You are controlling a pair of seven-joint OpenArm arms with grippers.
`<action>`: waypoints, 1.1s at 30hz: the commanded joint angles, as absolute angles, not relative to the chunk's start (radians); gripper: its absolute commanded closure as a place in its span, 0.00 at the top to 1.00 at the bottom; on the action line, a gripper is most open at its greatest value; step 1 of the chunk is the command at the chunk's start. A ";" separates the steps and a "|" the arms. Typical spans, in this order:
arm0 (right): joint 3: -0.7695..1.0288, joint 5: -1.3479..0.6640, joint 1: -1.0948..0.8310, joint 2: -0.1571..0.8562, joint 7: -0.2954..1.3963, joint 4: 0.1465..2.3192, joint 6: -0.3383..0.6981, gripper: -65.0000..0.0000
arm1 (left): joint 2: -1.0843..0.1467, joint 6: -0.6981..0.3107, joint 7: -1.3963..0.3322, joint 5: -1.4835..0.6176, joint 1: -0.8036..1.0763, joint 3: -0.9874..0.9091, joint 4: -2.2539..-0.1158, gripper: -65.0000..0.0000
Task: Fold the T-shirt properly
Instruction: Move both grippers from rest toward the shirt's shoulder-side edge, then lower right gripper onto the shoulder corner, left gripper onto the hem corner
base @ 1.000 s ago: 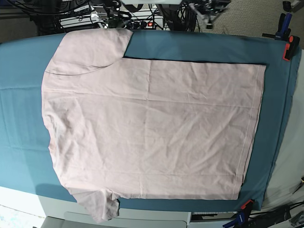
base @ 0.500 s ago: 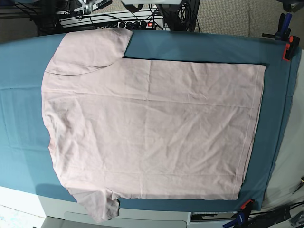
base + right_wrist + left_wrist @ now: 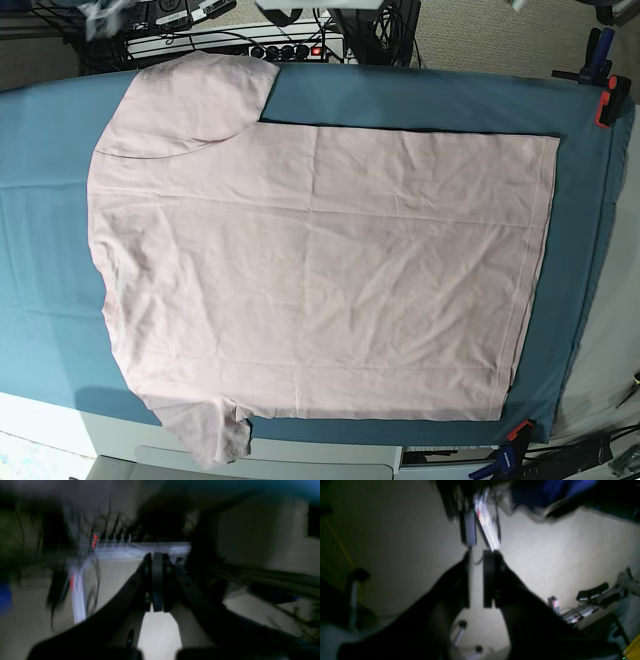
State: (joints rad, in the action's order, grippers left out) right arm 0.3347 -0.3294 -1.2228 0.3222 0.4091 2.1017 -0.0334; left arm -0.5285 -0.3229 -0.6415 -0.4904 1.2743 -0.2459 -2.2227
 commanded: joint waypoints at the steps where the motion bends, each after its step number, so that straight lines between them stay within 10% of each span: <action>1: 0.378 -0.356 -1.224 0.305 0.418 2.170 -0.035 0.00 | -0.533 -0.355 -0.661 -0.544 1.293 -0.279 -2.272 0.13; 10: 0.667 -0.444 -0.828 0.059 0.557 2.323 -0.035 0.00 | -0.536 -0.478 -0.775 -0.869 1.089 -0.454 -2.356 0.13; 25: 0.701 -0.903 -0.567 0.033 0.719 1.917 0.170 0.00 | -0.640 -0.525 -0.734 -0.694 0.945 -0.454 -2.356 0.13; 30: 0.702 -0.949 -0.667 0.064 0.709 1.917 0.216 0.46 | -0.640 -0.525 -0.733 -0.665 0.945 -0.454 -2.356 0.13; 33: 0.712 -0.885 -0.684 0.084 0.724 1.917 0.154 0.48 | -0.637 -0.525 -0.733 -0.665 0.945 -0.454 -2.356 0.13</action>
State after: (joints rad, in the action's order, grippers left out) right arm 0.7013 -0.8703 -0.6796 0.0715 0.7433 1.9018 0.1444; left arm -0.6296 -0.5213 -0.7547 -0.6544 0.9360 -0.4473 -2.3421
